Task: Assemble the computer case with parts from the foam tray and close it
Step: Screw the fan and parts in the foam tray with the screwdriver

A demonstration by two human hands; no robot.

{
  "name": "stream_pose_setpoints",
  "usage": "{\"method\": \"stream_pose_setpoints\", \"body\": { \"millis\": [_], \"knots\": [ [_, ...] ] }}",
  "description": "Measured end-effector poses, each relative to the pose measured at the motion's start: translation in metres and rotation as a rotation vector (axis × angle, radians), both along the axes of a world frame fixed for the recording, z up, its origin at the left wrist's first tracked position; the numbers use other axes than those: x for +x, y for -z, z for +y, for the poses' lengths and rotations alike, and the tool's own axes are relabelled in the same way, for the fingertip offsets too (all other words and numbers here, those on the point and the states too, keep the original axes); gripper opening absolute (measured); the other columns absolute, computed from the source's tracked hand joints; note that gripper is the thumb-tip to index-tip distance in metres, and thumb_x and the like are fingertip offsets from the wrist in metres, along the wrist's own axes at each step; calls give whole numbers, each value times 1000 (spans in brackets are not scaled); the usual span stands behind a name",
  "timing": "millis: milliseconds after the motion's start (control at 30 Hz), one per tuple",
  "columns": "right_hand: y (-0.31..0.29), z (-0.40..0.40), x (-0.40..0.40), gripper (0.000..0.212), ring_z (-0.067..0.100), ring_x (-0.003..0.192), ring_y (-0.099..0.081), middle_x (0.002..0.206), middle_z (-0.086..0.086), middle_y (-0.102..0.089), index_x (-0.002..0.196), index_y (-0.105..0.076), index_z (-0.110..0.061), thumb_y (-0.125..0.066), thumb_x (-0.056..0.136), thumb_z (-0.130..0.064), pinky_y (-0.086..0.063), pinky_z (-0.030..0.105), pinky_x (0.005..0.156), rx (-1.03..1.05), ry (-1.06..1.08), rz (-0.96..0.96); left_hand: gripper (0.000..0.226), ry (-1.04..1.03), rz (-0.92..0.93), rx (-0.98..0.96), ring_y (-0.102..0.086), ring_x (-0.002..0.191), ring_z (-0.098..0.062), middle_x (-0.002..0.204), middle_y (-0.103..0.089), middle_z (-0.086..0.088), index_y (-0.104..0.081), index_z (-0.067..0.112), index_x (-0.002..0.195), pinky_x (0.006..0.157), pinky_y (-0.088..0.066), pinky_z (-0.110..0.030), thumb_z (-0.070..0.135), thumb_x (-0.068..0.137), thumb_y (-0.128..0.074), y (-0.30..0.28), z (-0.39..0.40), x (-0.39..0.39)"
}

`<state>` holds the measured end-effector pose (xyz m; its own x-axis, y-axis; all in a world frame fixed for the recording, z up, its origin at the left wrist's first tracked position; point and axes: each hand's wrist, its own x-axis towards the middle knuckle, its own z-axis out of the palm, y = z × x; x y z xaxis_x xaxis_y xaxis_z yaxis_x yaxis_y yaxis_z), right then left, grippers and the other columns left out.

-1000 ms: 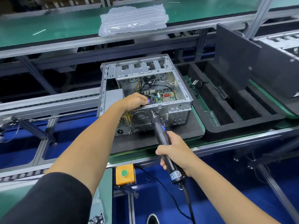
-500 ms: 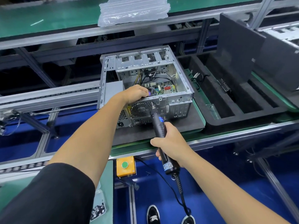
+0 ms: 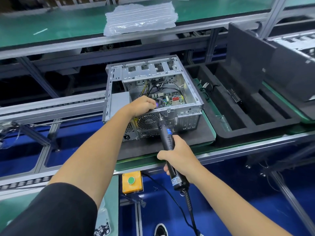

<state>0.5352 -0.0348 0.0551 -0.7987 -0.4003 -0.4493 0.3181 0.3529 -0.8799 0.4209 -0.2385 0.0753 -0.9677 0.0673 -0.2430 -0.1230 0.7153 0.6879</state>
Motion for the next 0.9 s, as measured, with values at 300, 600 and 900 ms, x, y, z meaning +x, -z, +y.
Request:
{"method": "stream_pose_setpoints", "body": {
  "millis": [300,600,900],
  "knots": [
    [-16,11,-4,36,22,48,-59,84,12,-57,105,-50,-20,-71,77,-13,-52,32,48,-90,-21,-4,14,-96,25,108,-48,57,-5,66,-61,4,-68,8,82,61,-38,-23,7,89,-56,3,-2,-2],
    [-54,9,-58,41,22,46,-55,72,10,-56,119,-45,-10,-68,85,-4,-49,30,45,-205,44,63,21,-202,119,77,-45,55,-13,65,-60,0,-69,6,79,56,-38,-23,18,90,-56,-9,-2,-3],
    [-62,45,-105,54,23,45,-56,76,9,-58,127,-41,-16,-67,82,-4,-48,29,46,-241,143,100,32,-42,321,21,-40,50,-13,54,-49,2,-52,12,59,51,-34,-25,13,91,-48,-51,71,-63]
  ]
}}
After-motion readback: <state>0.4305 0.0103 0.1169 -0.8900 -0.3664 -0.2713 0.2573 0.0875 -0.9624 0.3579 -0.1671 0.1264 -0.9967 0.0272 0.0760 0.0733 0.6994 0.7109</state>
